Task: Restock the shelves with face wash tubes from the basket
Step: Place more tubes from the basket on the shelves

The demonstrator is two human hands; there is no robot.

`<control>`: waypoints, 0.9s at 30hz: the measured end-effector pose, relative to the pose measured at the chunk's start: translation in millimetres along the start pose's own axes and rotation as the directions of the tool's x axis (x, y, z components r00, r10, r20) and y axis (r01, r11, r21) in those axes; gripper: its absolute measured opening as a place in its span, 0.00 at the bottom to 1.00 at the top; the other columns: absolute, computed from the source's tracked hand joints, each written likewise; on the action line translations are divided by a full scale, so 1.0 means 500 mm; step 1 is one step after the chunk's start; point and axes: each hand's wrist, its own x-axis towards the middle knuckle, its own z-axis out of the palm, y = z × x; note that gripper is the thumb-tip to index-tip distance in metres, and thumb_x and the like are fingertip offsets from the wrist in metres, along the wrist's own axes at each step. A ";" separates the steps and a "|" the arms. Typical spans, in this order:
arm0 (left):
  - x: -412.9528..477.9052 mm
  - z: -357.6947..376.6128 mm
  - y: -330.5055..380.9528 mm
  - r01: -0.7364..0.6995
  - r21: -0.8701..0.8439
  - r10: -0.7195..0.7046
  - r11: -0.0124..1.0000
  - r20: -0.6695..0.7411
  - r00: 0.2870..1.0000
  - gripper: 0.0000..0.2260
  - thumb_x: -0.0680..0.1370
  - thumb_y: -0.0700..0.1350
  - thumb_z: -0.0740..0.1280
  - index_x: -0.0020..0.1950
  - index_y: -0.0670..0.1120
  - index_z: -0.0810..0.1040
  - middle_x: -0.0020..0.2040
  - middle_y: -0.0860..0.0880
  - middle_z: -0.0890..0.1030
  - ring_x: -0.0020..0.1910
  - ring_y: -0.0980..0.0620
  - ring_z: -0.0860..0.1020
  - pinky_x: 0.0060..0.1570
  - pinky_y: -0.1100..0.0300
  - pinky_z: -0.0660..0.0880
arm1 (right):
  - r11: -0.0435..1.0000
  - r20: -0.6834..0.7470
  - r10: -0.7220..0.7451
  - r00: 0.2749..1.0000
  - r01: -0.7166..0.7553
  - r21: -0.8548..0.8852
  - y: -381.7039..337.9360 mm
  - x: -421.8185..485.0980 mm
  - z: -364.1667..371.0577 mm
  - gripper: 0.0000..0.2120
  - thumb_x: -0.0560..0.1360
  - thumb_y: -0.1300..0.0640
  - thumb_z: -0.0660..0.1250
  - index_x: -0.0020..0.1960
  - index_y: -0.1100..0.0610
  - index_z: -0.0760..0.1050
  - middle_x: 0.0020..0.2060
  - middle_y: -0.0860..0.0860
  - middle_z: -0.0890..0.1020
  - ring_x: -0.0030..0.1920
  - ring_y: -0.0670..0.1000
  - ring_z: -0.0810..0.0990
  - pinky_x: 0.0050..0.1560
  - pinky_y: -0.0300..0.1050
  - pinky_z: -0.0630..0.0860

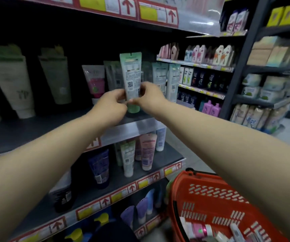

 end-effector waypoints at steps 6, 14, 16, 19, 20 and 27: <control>0.078 0.004 -0.043 0.108 0.241 -0.127 0.965 0.064 0.990 0.21 0.75 0.32 0.60 0.64 0.48 0.76 0.60 0.49 0.79 0.61 0.51 0.74 0.56 0.64 0.68 | 0.986 0.035 0.099 0.995 -0.093 -0.136 0.051 0.101 0.075 0.16 0.70 0.58 0.72 0.57 0.61 0.78 0.54 0.58 0.82 0.55 0.58 0.80 0.57 0.52 0.77; 0.058 -0.003 -0.021 0.177 0.455 -0.215 0.873 0.034 0.976 0.15 0.73 0.33 0.59 0.56 0.39 0.79 0.52 0.43 0.80 0.48 0.46 0.76 0.45 0.59 0.72 | 0.961 0.048 0.118 0.992 -0.102 -0.256 0.049 0.088 0.050 0.23 0.72 0.55 0.72 0.63 0.64 0.72 0.61 0.59 0.78 0.61 0.58 0.77 0.59 0.48 0.75; 0.031 -0.001 -0.007 0.114 0.505 -0.152 0.855 0.034 0.988 0.15 0.73 0.33 0.59 0.56 0.39 0.79 0.53 0.42 0.81 0.51 0.43 0.78 0.49 0.55 0.76 | 0.962 0.004 0.056 0.998 -0.053 -0.267 0.044 0.042 0.023 0.27 0.74 0.53 0.70 0.67 0.64 0.67 0.64 0.59 0.75 0.63 0.59 0.74 0.59 0.48 0.72; -0.016 0.020 0.019 0.009 0.578 -0.072 0.816 0.086 0.994 0.20 0.73 0.34 0.59 0.64 0.40 0.74 0.63 0.40 0.76 0.62 0.42 0.75 0.60 0.52 0.73 | 0.926 0.060 -0.080 0.995 0.097 -0.366 0.051 -0.058 -0.028 0.26 0.76 0.54 0.65 0.70 0.63 0.63 0.65 0.60 0.72 0.64 0.59 0.72 0.56 0.47 0.70; -0.031 0.034 0.029 -0.032 0.601 -0.045 0.799 0.114 0.992 0.22 0.74 0.34 0.59 0.68 0.41 0.71 0.66 0.40 0.74 0.65 0.43 0.73 0.61 0.53 0.71 | 0.893 0.113 -0.105 0.988 0.144 -0.426 0.059 -0.093 -0.044 0.26 0.76 0.56 0.64 0.71 0.63 0.62 0.66 0.60 0.71 0.65 0.59 0.71 0.58 0.47 0.69; -0.125 0.203 0.045 -0.319 0.655 0.024 0.685 0.418 0.908 0.24 0.69 0.40 0.63 0.66 0.47 0.69 0.64 0.45 0.74 0.61 0.42 0.74 0.58 0.48 0.73 | 0.667 0.303 -0.066 0.951 0.267 -0.695 0.174 -0.290 -0.130 0.34 0.73 0.58 0.63 0.75 0.65 0.53 0.74 0.60 0.60 0.74 0.57 0.59 0.73 0.43 0.52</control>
